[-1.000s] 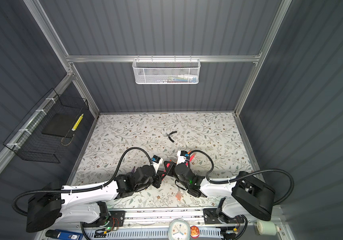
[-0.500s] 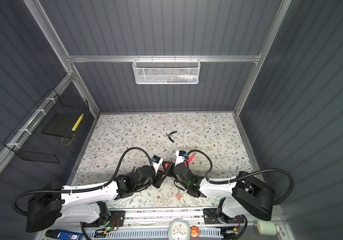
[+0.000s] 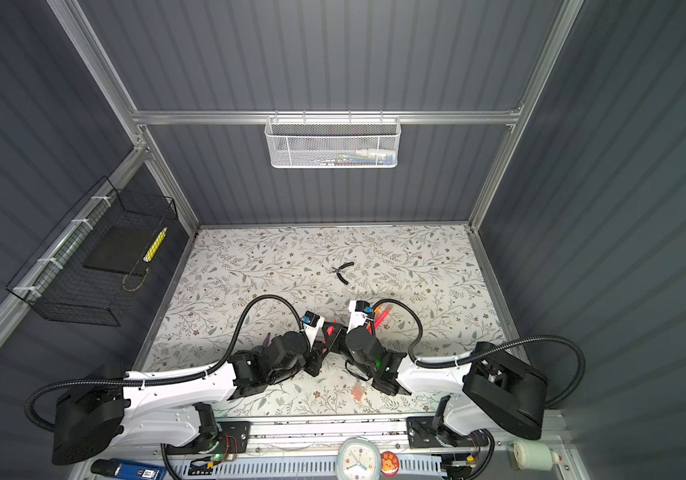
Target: Insert the pens into the pen caps
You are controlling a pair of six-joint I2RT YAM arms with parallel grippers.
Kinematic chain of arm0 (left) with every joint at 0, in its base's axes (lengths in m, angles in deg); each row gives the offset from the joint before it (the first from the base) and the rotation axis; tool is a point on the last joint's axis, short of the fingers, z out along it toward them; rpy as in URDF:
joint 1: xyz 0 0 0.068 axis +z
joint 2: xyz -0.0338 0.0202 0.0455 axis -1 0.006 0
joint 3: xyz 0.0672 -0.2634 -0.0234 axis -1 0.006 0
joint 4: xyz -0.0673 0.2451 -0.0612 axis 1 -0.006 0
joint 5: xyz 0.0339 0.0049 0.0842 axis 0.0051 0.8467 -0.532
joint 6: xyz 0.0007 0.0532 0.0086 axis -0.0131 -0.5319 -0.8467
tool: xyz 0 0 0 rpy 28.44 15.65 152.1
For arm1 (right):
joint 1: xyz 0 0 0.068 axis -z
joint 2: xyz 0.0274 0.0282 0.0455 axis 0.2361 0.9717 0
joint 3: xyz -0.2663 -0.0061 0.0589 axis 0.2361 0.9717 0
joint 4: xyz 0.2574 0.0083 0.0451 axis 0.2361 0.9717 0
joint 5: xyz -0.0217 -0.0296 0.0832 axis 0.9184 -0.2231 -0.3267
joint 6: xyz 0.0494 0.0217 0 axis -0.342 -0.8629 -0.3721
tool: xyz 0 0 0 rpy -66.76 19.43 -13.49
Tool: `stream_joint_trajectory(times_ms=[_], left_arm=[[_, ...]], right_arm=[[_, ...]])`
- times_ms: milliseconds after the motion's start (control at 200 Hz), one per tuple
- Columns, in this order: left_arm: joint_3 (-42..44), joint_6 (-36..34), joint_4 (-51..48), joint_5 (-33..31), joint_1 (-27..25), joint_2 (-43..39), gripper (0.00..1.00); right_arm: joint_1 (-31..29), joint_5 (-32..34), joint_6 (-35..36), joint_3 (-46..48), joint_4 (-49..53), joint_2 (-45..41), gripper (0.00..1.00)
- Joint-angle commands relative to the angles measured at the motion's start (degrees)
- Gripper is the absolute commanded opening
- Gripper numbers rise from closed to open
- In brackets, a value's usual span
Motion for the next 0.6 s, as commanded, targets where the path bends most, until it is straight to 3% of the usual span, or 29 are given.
stream_joint_trajectory(times_ms=[0,95,225,310,425,500,595], left_arm=[[0.65,-0.43,1.51,-0.78,-0.37,-1.10,0.07],[0.67,-0.29,0.42,-2.28,-0.29,-1.86,0.00],[-1.55,-0.24,-6.06,-6.78,0.91,-2.78,0.00],[-2.65,-0.20,-8.82,-6.18,3.95,-4.32,0.00],[-3.17,1.12,-10.42,-7.11,8.43,-5.61,0.00],[-3.91,2.40,-12.02,-9.44,8.76,-5.51,0.00],[-3.32,3.34,-10.72,-6.91,8.74,-5.88,0.00]], right_arm=[[-0.64,-0.10,-0.19,-1.38,-1.13,0.89,0.04],[-0.64,-0.18,-0.11,-1.12,-1.41,0.82,0.13],[-0.64,-0.13,0.39,-0.36,-0.27,-0.60,0.42],[-0.72,0.04,0.68,0.74,2.41,-3.56,0.51],[-1.63,2.61,0.92,2.21,13.10,-10.25,0.53],[-2.19,4.34,0.34,2.66,22.86,-15.93,0.52],[-3.28,5.66,-0.25,1.61,36.11,-21.58,0.49]])
